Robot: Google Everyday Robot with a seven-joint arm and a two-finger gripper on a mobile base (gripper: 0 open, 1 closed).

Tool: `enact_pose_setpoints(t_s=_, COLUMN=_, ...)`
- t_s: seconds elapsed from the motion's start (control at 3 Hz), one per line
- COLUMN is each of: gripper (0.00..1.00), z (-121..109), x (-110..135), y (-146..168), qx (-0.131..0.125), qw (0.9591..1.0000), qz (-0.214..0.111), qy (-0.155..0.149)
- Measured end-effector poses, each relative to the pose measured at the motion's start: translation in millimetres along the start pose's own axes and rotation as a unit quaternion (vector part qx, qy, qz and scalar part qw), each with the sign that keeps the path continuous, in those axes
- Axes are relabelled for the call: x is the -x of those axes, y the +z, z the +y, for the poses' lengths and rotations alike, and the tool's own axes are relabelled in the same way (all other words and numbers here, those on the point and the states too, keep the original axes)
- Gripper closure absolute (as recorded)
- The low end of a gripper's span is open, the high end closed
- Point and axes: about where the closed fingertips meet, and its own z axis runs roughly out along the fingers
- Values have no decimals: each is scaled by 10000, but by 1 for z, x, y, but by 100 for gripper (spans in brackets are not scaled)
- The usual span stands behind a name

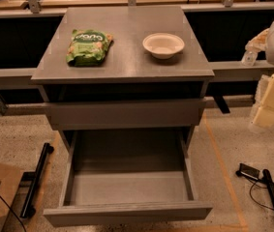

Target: Place green rice chip bag into middle drawer

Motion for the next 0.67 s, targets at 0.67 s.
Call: enact_pose_setpoints(t_s=0.67, gripper=0, z=-13, x=19, y=15, qx=-64, qw=9993, qz=-381, qy=9)
